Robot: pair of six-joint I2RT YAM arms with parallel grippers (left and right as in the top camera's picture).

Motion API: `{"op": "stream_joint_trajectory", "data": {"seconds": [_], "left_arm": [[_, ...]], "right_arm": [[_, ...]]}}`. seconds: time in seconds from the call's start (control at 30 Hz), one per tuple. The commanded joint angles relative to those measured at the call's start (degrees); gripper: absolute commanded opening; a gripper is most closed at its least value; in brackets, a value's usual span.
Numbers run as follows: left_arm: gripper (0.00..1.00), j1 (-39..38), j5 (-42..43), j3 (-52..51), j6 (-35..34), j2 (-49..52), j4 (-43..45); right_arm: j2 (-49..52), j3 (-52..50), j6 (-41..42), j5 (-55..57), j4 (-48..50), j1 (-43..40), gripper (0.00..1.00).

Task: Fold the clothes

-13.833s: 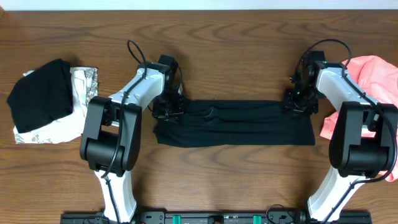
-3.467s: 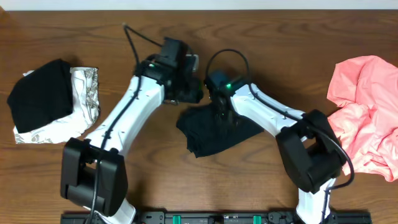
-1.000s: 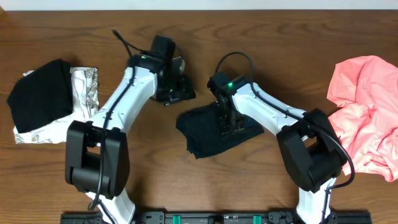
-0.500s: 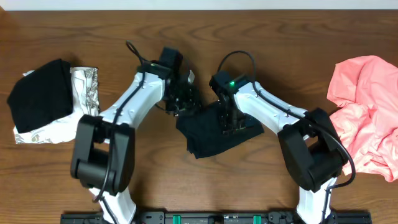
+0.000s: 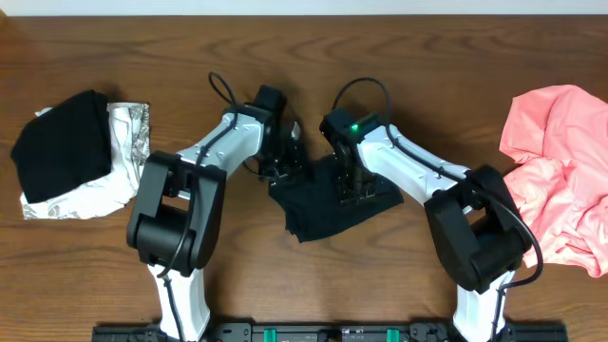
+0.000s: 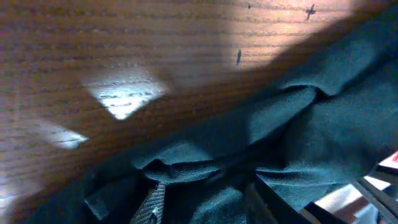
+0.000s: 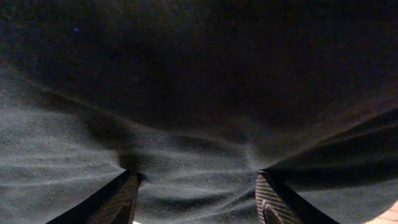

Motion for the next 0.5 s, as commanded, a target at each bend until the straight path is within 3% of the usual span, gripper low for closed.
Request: {"op": "stream_joint_trajectory", "data": {"seconds": [0.0,0.23,0.47], "left_arm": [[0.44,0.7,-13.3,-0.9,-0.1,2.7,-0.2],[0.44,0.7,-19.3,-0.9,-1.2,2.7,-0.3],[0.45,0.7,-19.4,-0.9,-1.2,2.7,-0.2]], "right_arm": [[0.7,-0.3,0.8,-0.1,0.0,-0.4,0.59],[0.7,-0.3,0.8,-0.1,-0.1,-0.4,0.59],[0.7,-0.3,0.8,-0.1,-0.1,-0.4,0.59]]}}
